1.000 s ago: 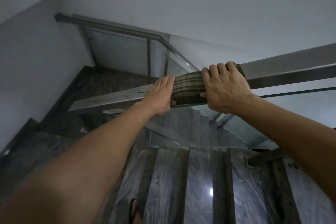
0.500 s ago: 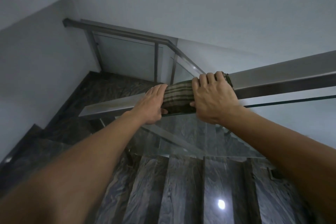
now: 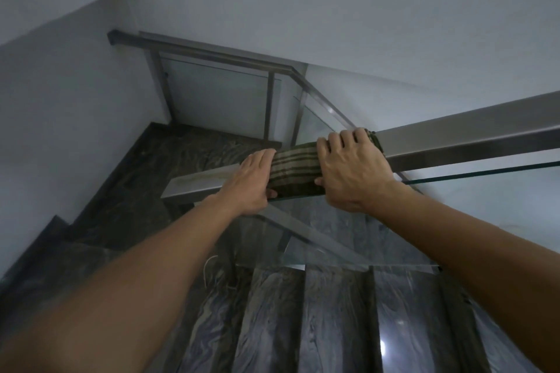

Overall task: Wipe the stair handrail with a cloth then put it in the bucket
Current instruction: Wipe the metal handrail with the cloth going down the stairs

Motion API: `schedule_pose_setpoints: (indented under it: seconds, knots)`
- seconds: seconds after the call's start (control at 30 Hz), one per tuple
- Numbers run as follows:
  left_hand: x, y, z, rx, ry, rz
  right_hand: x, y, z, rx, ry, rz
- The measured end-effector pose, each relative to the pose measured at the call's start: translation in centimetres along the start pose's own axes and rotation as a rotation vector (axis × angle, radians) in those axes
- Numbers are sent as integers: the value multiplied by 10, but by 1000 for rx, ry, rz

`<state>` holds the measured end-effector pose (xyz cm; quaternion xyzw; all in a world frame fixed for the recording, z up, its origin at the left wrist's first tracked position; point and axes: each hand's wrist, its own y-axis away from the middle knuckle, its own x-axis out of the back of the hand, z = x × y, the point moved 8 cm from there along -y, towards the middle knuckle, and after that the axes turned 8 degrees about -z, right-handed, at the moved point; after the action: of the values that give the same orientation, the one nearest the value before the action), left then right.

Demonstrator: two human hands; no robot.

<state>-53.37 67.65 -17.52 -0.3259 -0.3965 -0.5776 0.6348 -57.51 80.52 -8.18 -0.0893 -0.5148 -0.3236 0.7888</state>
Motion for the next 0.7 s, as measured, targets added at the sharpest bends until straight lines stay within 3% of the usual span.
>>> schedule_pose_setpoints:
  seconds: [0.3,0.7]
  knots:
    - [-9,17,-87,-4,-19,-30,-10,-50,-78,1,-13,9]
    - [-25,41,-215,-18,-38,45,-20,-116,-191,-26,-8,7]
